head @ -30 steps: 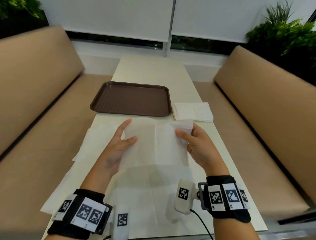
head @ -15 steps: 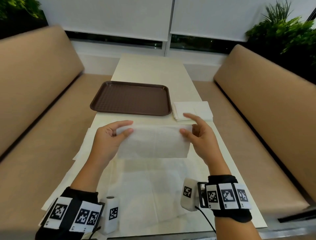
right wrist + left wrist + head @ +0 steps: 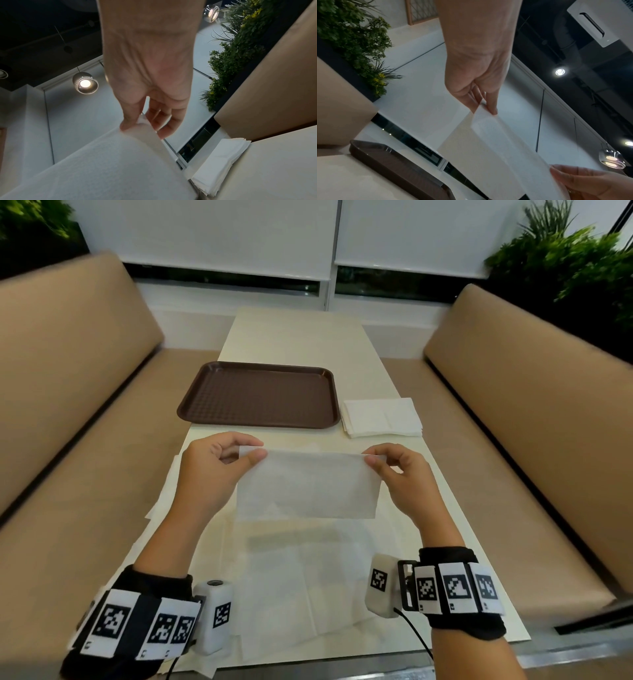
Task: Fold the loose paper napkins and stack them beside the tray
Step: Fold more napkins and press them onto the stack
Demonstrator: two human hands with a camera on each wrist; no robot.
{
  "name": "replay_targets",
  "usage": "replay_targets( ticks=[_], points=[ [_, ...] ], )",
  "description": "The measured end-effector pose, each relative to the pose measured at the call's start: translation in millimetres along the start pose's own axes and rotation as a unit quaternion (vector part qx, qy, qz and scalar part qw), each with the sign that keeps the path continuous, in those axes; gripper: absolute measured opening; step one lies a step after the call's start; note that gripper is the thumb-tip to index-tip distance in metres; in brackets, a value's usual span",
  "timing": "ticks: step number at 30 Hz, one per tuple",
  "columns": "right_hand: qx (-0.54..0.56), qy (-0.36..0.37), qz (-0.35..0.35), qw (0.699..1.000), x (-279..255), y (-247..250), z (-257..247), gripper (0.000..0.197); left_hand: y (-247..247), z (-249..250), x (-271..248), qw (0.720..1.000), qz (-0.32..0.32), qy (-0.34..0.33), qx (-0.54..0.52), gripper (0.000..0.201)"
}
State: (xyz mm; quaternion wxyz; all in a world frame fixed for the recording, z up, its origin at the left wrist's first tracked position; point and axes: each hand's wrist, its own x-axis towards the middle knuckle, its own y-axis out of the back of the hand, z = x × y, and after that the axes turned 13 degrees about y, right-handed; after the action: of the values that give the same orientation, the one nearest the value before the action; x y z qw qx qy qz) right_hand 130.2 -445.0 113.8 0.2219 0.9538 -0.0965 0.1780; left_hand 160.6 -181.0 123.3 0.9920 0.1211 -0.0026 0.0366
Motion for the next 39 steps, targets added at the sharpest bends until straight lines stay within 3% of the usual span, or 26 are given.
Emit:
replay_targets(
  ticks=[4,8,11,15,18,21,27,31,33,37,39],
  points=[
    [-0.049,0.003,-0.017,0.999,-1,-1,3,0.017,-2,8,-4,0.997,0.021,-0.038,0.057,0.015],
    [-0.107,0.001,-0.034,0.994,-4,-1,2,0.016,0,18,-9,0.990,-0.013,-0.071,0.124,0.011],
    [-0.051,0.114,-0.046,0.991,-5,-2,-23,0.011,0,27,-11,0.983,-0.061,-0.099,0.140,0.013],
    [-0.088,0.237,-0.213,0.944,5,-27,-58,0.032,-6,47,-13,0.962,-0.101,-0.171,0.189,0.011],
    [-0.102,0.273,-0.218,0.931,16,-37,-62,0.029,-6,59,-15,0.947,-0.109,-0.221,0.207,0.007],
    [-0.040,0.237,-0.211,0.948,23,-26,-58,0.020,-2,65,-14,0.951,-0.105,-0.235,0.171,0.002],
    [0.010,0.075,-0.222,0.972,17,13,-21,0.023,11,49,-7,0.977,-0.128,-0.144,0.087,0.022],
    [0.065,-0.028,-0.221,0.973,1,32,22,0.008,12,24,3,0.978,-0.165,-0.062,0.112,0.032],
    [0.104,-0.094,-0.190,0.972,-10,37,46,0.012,0,6,9,0.972,-0.192,0.023,0.135,0.041],
    [0.120,-0.206,-0.127,0.963,-14,48,90,0.017,-49,-24,27,0.934,-0.279,0.202,0.094,0.033],
    [0.058,-0.210,-0.081,0.973,2,56,114,0.019,-81,-32,44,0.923,-0.299,0.230,0.079,0.033]
  ],
)
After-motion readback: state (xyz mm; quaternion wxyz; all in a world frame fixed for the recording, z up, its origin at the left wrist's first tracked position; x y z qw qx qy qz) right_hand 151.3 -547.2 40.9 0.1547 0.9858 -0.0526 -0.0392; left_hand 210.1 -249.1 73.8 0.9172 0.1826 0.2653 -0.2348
